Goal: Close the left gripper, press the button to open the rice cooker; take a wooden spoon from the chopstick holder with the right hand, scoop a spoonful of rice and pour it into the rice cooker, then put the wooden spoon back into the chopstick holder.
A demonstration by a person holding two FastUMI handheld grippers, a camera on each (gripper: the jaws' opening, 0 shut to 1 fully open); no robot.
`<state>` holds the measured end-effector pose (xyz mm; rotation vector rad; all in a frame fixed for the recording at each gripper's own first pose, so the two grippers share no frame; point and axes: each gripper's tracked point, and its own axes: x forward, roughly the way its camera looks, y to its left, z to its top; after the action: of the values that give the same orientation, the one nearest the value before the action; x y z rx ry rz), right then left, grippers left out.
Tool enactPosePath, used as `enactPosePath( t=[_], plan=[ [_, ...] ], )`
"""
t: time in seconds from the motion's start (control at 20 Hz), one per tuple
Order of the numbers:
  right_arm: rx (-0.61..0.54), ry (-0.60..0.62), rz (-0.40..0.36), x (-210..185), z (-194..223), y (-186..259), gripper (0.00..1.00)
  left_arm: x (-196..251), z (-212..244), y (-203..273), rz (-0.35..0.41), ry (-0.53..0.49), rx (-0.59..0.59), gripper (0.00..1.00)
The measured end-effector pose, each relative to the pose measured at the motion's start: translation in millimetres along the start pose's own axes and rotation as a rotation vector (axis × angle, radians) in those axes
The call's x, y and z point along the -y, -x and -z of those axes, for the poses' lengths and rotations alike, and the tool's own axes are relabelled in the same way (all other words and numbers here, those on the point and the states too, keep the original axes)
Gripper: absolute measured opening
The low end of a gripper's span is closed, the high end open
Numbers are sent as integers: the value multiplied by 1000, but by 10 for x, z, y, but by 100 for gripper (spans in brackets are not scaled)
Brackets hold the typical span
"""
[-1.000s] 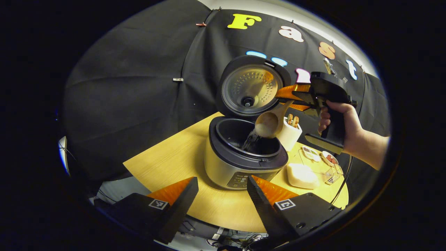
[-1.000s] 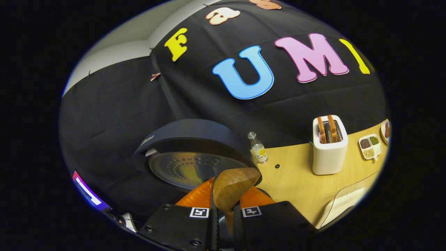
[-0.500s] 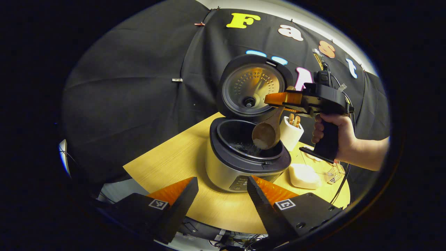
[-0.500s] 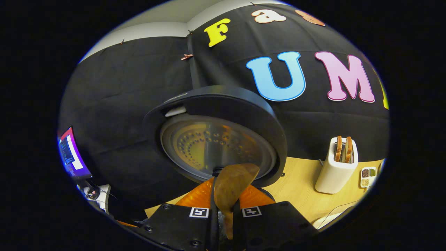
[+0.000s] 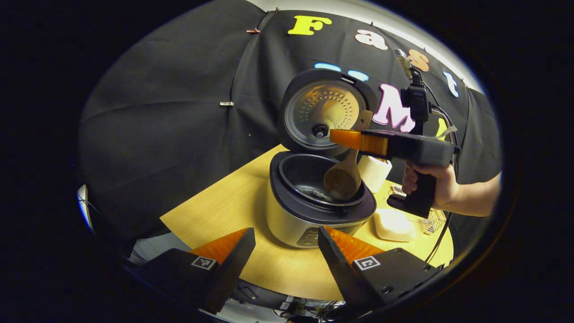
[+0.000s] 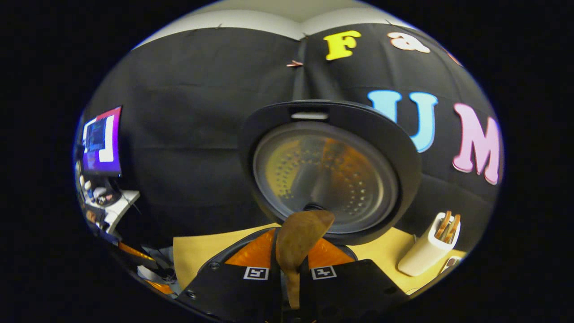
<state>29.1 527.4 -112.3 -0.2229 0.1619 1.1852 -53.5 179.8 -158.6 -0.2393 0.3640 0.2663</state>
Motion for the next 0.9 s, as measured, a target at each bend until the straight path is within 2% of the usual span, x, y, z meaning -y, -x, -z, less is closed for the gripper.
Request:
enactPosePath(
  t=[0.15, 0.3, 0.45, 0.6, 0.7, 0.75, 0.9],
  plan=[
    [-21, 87, -59, -218, 113, 48, 19, -10, -34, 19, -8, -11, 13, 96],
    [-29, 93, -59, -241, 161, 78, 20, 0, -45, 53, -14, -3, 17, 96],
    [3, 12, -19, -104, -25, 101, 20, 22, -37, 91, -21, -10, 23, 96],
    [47, -85, 56, 121, -266, 208, 19, 88, -131, 119, -20, -28, 42, 96],
    [79, -169, 100, 309, -400, 350, 19, 174, -211, 123, -7, -19, 55, 93],
    [91, -216, 126, 426, -456, 438, 19, 224, -255, 112, 1, -13, 62, 96],
    [140, -366, 206, 839, -634, 812, 19, 378, -401, 104, 25, -17, 83, 96]
  ],
)
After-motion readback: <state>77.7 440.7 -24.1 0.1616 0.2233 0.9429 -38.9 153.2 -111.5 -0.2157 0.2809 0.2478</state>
